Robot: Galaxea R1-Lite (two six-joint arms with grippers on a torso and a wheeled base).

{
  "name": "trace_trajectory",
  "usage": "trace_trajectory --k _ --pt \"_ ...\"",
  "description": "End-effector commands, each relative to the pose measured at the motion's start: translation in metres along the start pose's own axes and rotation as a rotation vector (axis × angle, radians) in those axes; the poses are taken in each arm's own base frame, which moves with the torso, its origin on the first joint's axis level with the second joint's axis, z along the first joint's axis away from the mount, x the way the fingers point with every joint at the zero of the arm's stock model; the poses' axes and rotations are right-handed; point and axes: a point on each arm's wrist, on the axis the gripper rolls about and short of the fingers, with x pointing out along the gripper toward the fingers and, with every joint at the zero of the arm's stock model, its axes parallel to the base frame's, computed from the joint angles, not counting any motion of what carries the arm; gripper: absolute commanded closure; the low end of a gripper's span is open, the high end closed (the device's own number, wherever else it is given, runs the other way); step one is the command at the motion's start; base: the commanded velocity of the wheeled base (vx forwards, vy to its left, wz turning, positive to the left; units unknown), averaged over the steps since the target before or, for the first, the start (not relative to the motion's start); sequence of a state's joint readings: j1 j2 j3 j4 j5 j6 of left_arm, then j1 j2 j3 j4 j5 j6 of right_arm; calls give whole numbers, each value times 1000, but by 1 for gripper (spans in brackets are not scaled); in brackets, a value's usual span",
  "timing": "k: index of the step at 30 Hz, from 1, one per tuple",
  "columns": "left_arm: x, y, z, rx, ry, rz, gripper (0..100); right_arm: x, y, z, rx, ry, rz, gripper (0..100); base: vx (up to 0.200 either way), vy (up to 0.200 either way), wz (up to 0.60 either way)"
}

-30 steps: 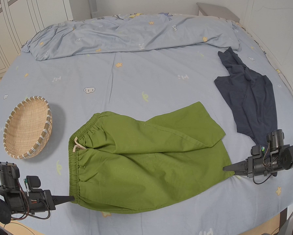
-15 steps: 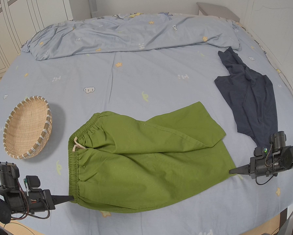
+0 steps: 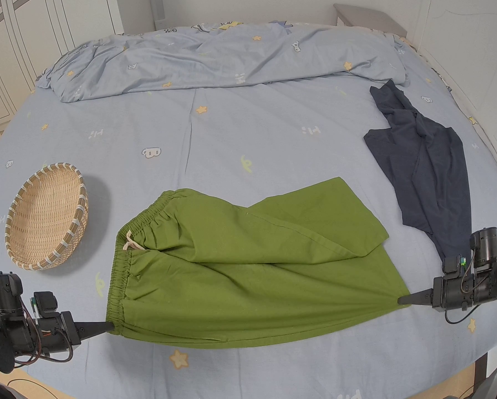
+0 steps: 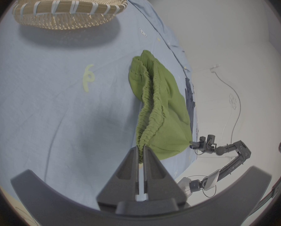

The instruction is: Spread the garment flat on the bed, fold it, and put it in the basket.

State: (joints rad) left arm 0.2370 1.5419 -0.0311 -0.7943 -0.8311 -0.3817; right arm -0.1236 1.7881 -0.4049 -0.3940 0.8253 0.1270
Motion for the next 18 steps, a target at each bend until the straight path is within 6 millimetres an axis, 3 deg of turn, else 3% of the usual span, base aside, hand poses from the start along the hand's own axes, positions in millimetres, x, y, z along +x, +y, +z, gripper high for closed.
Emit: trace_trajectory --k 1,9,18 --pt "-1 16 10 -24 -23 12 100 -15 24 -27 -39 7 -60 100 0 0 0" --pt "4 40 6 18 21 63 100 -6 25 -56 -8 130 -73 100 0 0 0" --pt "3 48 3 32 27 86 100 0 27 -72 0 211 -60 100 0 0 0"
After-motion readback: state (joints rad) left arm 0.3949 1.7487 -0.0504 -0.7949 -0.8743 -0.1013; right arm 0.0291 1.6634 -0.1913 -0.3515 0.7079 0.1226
